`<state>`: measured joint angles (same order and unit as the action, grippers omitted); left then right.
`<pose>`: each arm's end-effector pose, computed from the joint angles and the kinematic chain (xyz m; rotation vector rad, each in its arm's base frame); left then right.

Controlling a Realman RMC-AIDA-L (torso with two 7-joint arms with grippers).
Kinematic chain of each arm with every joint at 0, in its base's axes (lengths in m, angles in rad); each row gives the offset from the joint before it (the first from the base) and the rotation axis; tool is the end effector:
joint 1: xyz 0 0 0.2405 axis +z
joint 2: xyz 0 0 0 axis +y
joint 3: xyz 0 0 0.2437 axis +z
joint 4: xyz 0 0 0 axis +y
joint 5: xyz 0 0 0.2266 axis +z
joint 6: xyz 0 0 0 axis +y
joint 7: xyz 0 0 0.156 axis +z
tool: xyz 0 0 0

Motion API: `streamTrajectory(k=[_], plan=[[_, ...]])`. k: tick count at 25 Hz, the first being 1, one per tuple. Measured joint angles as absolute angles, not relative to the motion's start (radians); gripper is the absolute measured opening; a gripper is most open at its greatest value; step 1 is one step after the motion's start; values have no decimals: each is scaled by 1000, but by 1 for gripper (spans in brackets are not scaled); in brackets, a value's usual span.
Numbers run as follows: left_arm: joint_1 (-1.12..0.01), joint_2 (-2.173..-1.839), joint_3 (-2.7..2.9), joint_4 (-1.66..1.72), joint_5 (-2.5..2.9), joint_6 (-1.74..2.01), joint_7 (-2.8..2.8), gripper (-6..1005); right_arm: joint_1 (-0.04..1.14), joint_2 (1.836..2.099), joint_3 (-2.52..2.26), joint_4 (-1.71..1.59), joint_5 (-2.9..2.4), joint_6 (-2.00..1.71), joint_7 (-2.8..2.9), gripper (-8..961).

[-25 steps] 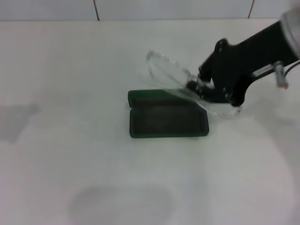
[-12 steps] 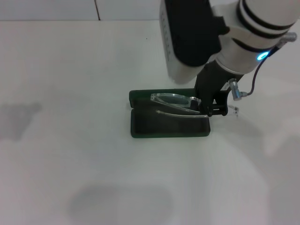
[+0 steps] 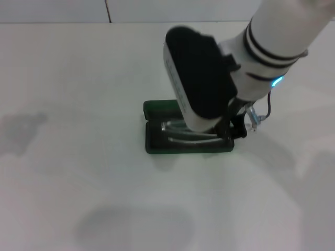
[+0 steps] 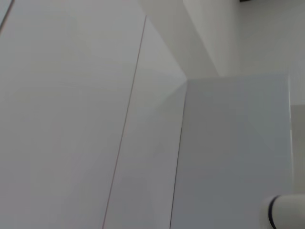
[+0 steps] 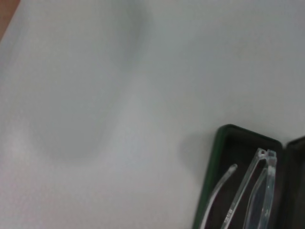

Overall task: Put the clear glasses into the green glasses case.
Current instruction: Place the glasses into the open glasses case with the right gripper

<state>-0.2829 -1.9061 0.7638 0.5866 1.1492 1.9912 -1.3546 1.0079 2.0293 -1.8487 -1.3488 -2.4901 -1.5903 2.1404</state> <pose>-0.2650 0.2747 0.1360 -2.2407 -0.3299 -1.5576 0.0310 0.3443 -0.0712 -2.8507 -0.6364 -0.9207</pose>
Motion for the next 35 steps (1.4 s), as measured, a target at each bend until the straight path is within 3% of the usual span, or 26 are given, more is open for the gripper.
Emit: streamTrajectory(k=[35], plan=[[-288,-1919,764,575,1163,1968,-1363,48,919,2029,-2127,-1270,-2596,-1201,2066,115]])
